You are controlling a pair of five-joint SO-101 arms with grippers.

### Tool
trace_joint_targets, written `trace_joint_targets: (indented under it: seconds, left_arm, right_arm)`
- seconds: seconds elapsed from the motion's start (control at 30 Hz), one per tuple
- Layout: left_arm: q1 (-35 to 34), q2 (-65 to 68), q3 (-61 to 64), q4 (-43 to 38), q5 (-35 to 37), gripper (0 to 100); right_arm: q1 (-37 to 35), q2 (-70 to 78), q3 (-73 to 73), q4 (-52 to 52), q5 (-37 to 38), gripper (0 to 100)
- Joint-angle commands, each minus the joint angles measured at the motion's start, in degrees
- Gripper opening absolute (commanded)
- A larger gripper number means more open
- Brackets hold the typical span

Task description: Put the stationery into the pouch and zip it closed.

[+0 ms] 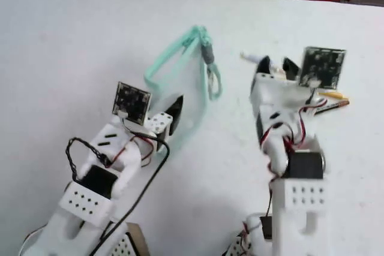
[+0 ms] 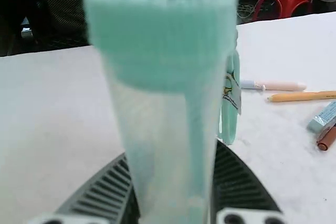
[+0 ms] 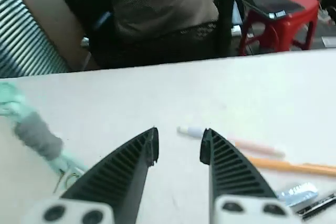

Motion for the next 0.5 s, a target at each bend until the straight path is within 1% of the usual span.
trace_joint_targets:
  seconds: [0.0, 0.17, 0.3, 0.37, 0.47]
  left_arm:
    - [-0.5, -0.7, -0.3, -1.9, 0.1, 16]
    - [-0.5, -0.7, -0.3, -1.9, 0.1, 16]
    - [-0.2, -0.6, -0.3, -1.9, 0.1, 16]
    - [-0.1, -0.5, -0.3, -1.9, 0.1, 16]
    - [-0.2, -0.5, -0.3, -1.9, 0.1, 16]
  right_arm:
    - [1.4, 6.9, 4.1, -8.3, -1.9, 13.0]
    - [1.4, 19.1, 10.6, -21.3, -1.9, 13.0]
    - [-0.4, 28.7, 10.7, -30.3, -1.9, 13.1]
    - [-1.2, 31.8, 9.8, -32.2, -1.6, 13.1]
    - [-1.4, 33.2, 8.0, -30.7, 2.3, 13.1]
